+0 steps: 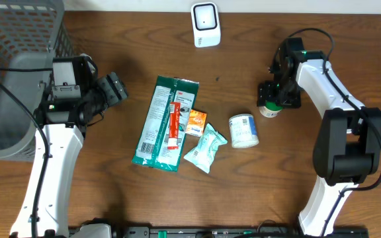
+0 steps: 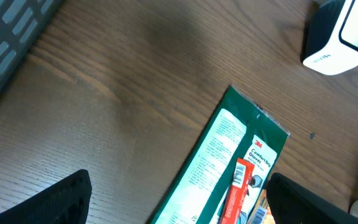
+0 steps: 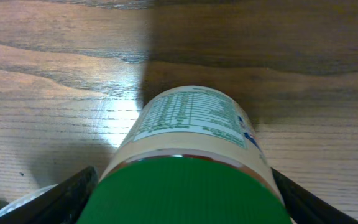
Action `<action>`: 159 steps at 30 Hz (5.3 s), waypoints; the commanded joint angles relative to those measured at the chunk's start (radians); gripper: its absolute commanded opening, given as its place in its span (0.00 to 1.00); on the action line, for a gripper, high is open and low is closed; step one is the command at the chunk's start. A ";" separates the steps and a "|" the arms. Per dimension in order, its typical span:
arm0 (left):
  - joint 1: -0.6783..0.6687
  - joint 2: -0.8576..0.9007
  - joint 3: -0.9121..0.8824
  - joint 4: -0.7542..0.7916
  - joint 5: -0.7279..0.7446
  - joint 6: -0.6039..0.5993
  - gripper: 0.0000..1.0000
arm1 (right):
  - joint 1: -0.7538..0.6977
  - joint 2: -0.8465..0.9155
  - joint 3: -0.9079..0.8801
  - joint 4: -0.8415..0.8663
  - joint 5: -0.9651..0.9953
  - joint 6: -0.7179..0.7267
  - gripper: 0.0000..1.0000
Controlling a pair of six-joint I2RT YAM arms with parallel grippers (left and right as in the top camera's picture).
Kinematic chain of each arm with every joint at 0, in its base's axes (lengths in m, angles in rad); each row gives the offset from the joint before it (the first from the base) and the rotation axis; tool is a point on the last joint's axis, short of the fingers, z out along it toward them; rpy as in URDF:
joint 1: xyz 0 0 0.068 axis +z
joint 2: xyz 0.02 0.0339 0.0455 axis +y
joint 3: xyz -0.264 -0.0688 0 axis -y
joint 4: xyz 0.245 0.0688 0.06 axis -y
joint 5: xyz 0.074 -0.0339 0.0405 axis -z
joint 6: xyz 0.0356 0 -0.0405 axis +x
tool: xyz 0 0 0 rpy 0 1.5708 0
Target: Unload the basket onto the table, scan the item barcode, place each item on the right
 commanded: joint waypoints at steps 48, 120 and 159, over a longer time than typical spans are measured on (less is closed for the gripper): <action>0.004 -0.006 0.020 0.000 -0.010 0.013 0.88 | 0.012 0.002 0.049 0.078 -0.009 -0.175 0.83; 0.004 -0.006 0.020 0.000 -0.010 0.013 0.88 | 0.037 0.076 0.119 -0.066 0.048 -0.073 0.72; 0.004 -0.006 0.020 0.000 -0.010 0.013 0.88 | 0.088 0.055 0.801 -0.419 -0.056 0.009 0.01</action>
